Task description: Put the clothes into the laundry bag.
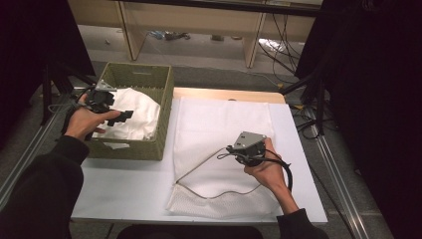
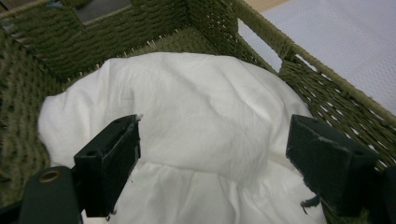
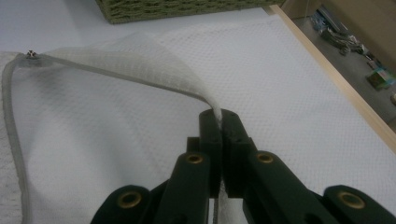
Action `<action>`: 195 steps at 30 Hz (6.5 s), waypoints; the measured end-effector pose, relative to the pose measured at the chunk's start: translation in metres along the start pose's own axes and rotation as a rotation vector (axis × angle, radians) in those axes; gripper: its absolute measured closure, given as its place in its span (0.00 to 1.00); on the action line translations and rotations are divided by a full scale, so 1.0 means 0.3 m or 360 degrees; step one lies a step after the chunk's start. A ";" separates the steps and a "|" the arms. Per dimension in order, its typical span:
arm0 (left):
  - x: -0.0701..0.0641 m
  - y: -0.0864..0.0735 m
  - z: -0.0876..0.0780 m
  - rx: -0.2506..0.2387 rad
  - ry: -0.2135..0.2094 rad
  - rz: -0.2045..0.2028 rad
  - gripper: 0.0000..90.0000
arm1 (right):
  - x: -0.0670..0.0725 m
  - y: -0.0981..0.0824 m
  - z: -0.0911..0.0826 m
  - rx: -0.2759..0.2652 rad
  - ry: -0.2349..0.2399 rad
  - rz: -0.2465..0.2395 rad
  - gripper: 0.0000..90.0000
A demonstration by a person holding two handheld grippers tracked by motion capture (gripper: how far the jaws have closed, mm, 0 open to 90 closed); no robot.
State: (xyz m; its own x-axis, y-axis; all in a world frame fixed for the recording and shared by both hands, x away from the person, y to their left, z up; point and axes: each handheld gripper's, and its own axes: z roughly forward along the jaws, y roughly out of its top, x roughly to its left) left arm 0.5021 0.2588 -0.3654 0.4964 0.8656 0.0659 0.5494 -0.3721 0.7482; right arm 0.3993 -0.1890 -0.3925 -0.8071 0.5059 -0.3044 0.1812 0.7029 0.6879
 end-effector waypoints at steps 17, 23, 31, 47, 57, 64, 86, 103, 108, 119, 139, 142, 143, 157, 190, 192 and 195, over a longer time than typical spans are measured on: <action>0.121 -0.058 0.214 0.0270 -0.0130 -0.0139 0.17 | 0.000 0.022 -0.021 -0.0027 -0.0007 -0.0043 1.00; 0.087 -0.064 0.285 0.0343 -0.0242 -0.0208 0.00 | 0.002 0.019 -0.010 -0.0028 0.0017 -0.0060 1.00; 0.082 -0.080 0.325 0.0448 -0.0024 -0.0172 0.00 | 0.016 0.015 -0.016 -0.0011 0.0020 0.0010 1.00; 0.084 -0.076 0.338 0.0512 0.0027 -0.0251 0.42 | 0.005 0.009 -0.016 -0.0019 0.0014 -0.0033 0.99; 0.046 -0.106 0.386 0.0516 0.0014 -0.0189 0.02 | 0.008 0.009 -0.017 -0.0028 0.0035 -0.0021 0.99; 0.078 -0.093 0.345 0.0477 0.0025 -0.0273 0.50 | 0.004 0.008 -0.017 -0.0039 0.0041 -0.0026 0.99; 0.128 0.040 0.094 -0.0050 -0.0008 -0.0470 0.59 | -0.003 -0.002 -0.023 -0.0026 0.0039 0.0019 0.99; 0.098 0.159 -0.110 -0.0296 -0.0064 -0.0436 0.59 | -0.010 0.002 -0.027 -0.0044 0.0022 -0.0019 1.00; 0.091 0.170 -0.190 -0.0360 -0.0104 -0.0426 0.59 | -0.007 0.005 -0.029 -0.0045 0.0022 -0.0015 1.00; 0.025 0.176 -0.347 -0.0403 -0.0310 -0.0361 0.59 | -0.012 0.005 -0.031 -0.0048 0.0014 -0.0033 1.00; -0.355 0.140 -0.611 -0.0454 -0.0802 -0.0084 0.59 | -0.058 -0.012 -0.040 -0.0062 -0.0041 0.0038 1.00; -0.429 0.127 -0.625 -0.0418 -0.0929 -0.0046 0.59 | -0.068 -0.014 -0.047 -0.0078 -0.0069 0.0037 1.00; -0.451 0.124 -0.626 -0.0423 -0.0962 -0.0026 0.59 | -0.069 -0.016 -0.051 -0.0073 -0.0064 0.0079 1.00; -0.670 0.013 -0.503 -0.0304 -0.1260 0.0155 0.58 | -0.098 -0.020 -0.058 -0.0101 -0.0096 0.0106 1.00; -0.888 -0.049 0.027 0.0169 -0.1332 0.0098 0.53 | -0.032 0.059 -0.157 -0.0221 -0.0109 -0.0052 1.00; -0.895 -0.043 0.028 0.0129 -0.1313 0.0139 0.53 | -0.029 0.067 -0.164 -0.0231 -0.0110 -0.0061 1.00; -0.908 -0.042 0.082 0.0177 -0.1233 0.0159 0.52 | -0.019 0.074 -0.170 -0.0211 -0.0122 -0.0090 1.00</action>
State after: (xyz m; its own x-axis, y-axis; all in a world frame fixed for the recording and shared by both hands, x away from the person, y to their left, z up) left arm 0.3764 0.0196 -0.4090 0.8514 0.3613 -0.3801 0.5212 -0.5023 0.6900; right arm 0.3792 -0.2018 -0.3418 -0.7679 0.5076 -0.3908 0.0570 0.6617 0.7476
